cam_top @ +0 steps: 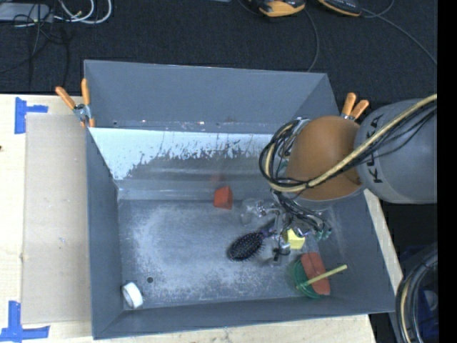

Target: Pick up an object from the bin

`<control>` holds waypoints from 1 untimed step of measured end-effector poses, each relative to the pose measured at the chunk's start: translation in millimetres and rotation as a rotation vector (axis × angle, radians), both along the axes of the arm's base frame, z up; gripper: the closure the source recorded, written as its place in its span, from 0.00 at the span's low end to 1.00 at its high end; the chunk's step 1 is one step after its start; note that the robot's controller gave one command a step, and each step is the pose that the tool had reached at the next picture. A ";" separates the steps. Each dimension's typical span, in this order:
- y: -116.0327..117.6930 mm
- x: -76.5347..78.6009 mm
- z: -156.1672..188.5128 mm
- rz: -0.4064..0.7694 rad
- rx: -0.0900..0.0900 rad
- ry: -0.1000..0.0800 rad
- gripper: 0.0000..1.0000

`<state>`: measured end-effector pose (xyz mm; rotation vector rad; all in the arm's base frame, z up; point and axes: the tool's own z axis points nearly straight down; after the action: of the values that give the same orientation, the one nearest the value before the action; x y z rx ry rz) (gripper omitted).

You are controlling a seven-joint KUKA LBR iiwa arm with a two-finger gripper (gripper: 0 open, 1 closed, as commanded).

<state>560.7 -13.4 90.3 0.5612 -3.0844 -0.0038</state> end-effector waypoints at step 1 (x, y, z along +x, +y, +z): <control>-5.6 7.9 -21.1 0.126 0.000 -0.004 1.00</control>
Offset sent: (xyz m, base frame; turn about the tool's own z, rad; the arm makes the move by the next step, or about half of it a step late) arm 0.0000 0.0000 0.0000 0.0000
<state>568.6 -19.1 69.3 0.7558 -3.0464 -0.0021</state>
